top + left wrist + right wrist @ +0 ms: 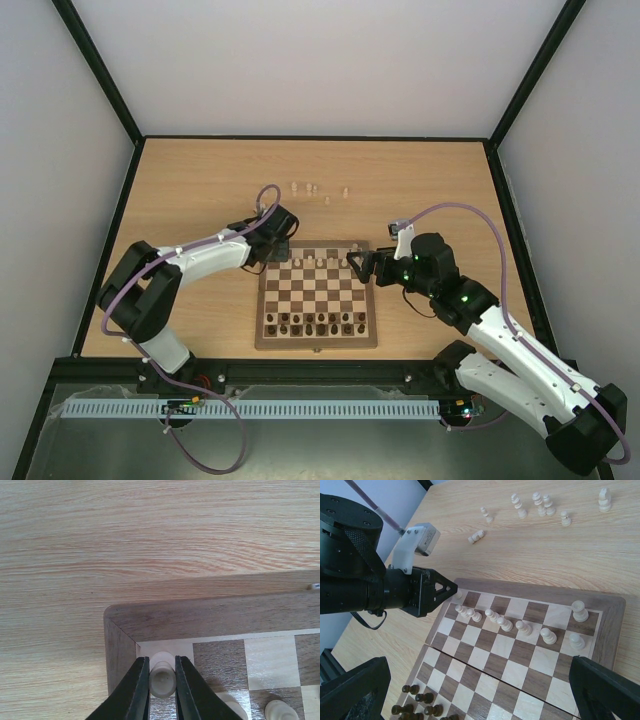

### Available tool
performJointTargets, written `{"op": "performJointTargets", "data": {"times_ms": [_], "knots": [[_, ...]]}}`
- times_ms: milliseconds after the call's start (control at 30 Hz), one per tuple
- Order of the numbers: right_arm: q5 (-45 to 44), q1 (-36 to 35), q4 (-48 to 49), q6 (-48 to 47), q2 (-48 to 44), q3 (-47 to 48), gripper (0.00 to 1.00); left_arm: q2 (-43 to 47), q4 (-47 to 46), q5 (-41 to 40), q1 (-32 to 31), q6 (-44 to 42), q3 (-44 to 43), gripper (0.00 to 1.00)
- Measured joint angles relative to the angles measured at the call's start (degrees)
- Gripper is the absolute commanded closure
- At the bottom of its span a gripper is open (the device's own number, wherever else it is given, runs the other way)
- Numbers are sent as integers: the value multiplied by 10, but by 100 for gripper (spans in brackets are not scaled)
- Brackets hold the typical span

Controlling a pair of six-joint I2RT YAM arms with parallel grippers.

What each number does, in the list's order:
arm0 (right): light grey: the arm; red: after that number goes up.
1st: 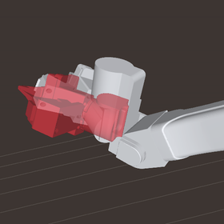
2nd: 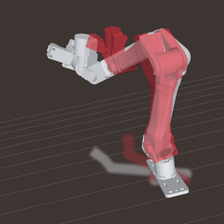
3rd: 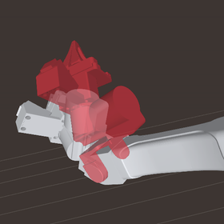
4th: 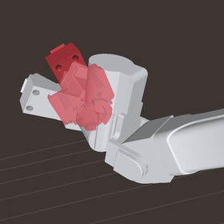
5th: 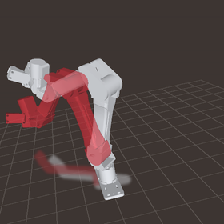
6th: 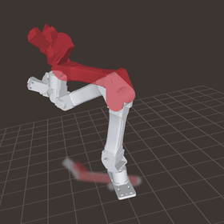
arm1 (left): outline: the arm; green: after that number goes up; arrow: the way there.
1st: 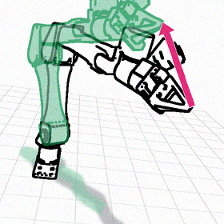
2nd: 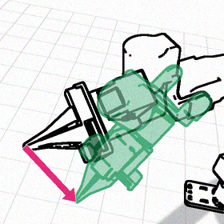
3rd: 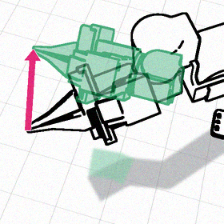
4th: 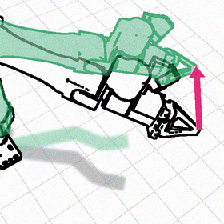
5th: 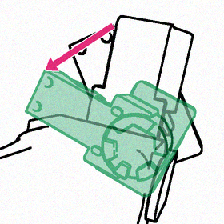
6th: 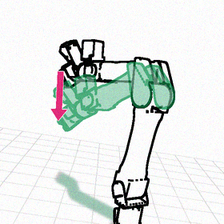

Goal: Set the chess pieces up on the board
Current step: Place the chess piece on the chessboard.

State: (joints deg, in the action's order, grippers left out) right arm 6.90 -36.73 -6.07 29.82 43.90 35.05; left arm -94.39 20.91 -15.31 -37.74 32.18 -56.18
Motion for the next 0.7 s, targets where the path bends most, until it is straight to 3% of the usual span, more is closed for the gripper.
{"op": "performJointTargets", "data": {"times_ms": [167, 467, 700], "knots": [[2, 0, 0, 0, 0, 0, 1, 0, 0, 0, -3, 2, 0, 84], [2, 0, 0, 0, 0, 0, 1, 0, 3, -4, -6, 9, 0, 67], [3, 0, 0, 0, 0, -2, 1, 4, 9, -9, -6, 14, 0, 61]]}}
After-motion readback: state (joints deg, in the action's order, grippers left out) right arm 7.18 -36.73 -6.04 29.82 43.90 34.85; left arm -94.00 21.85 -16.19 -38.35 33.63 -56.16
